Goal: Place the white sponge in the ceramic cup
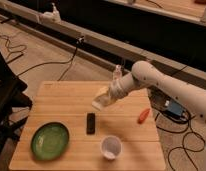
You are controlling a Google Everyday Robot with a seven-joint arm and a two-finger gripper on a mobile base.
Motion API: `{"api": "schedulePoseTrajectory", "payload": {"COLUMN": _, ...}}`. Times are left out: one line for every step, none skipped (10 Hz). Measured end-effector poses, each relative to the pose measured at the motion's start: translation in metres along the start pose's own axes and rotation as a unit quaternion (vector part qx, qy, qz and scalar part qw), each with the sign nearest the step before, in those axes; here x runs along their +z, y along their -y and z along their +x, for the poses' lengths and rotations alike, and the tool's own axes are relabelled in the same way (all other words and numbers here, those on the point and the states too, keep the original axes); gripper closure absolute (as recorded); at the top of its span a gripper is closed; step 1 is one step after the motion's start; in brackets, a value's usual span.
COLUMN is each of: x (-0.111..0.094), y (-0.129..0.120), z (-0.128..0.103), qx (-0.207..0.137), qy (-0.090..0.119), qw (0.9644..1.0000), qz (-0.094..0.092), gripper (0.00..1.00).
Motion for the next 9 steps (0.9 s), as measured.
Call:
{"api": "schedulePoseTrajectory", "payload": {"x": 0.0, "y": 0.0, "z": 0.0, "qx": 0.0, "qy": 0.001, "qw": 1.0, "qz": 0.001, "gripper": 1.0}}
{"api": "schedulePoseTrajectory", "payload": {"x": 0.001, "y": 0.002, "z": 0.0, "qx": -0.001, "qy": 0.0, "qw": 1.0, "qz": 0.008, "gripper": 1.0}}
{"api": "schedulePoseTrajectory", "payload": {"x": 0.002, "y": 0.003, "z": 0.004, "qx": -0.003, "qy": -0.003, "qw": 0.9999, "qz": 0.016, "gripper": 1.0}}
{"api": "schedulePoseTrajectory", "payload": {"x": -0.001, "y": 0.006, "z": 0.01, "qx": -0.002, "qy": -0.005, "qw": 0.9998, "qz": 0.021, "gripper": 1.0}}
{"api": "schedulePoseTrajectory", "payload": {"x": -0.006, "y": 0.008, "z": 0.019, "qx": 0.001, "qy": -0.005, "qw": 0.9998, "qz": 0.02, "gripper": 1.0}}
{"api": "schedulePoseTrajectory", "payload": {"x": -0.011, "y": 0.007, "z": 0.028, "qx": -0.001, "qy": -0.002, "qw": 0.9999, "qz": 0.013, "gripper": 1.0}}
{"api": "schedulePoseTrajectory", "payload": {"x": -0.017, "y": 0.007, "z": 0.04, "qx": -0.003, "qy": 0.001, "qw": 1.0, "qz": 0.007, "gripper": 1.0}}
{"api": "schedulePoseTrajectory", "payload": {"x": -0.021, "y": 0.009, "z": 0.05, "qx": -0.005, "qy": 0.002, "qw": 1.0, "qz": 0.005, "gripper": 1.0}}
{"api": "schedulePoseTrajectory", "payload": {"x": -0.024, "y": 0.013, "z": 0.066, "qx": -0.009, "qy": -0.002, "qw": 1.0, "qz": 0.004, "gripper": 1.0}}
